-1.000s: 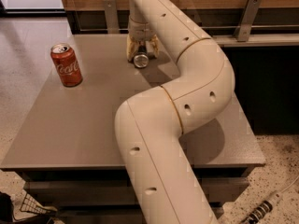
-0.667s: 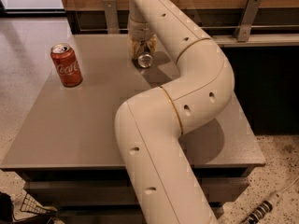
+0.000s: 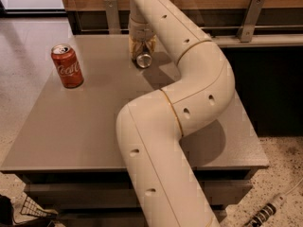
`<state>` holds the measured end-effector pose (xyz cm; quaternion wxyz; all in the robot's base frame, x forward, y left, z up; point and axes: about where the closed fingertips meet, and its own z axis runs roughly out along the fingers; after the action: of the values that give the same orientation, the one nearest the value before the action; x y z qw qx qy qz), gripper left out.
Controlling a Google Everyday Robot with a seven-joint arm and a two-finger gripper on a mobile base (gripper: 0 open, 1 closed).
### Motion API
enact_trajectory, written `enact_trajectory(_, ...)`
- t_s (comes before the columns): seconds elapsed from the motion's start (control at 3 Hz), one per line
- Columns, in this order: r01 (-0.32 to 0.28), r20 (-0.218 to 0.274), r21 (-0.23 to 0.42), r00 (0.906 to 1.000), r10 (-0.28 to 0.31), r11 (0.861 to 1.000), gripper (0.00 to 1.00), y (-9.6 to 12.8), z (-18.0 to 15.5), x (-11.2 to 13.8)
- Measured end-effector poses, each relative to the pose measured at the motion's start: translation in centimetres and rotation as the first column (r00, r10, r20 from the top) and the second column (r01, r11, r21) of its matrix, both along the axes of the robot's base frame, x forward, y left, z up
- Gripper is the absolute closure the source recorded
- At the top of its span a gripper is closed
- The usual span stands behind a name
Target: Place redbull can upright
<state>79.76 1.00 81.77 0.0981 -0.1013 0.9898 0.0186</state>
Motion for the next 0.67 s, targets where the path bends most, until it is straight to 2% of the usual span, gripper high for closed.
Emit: enact_trajectory(0.67, 0.002, 0.019, 0.002, 0.9998, -0.002, 1.0, 1.0, 0.0, 0.01, 0.54)
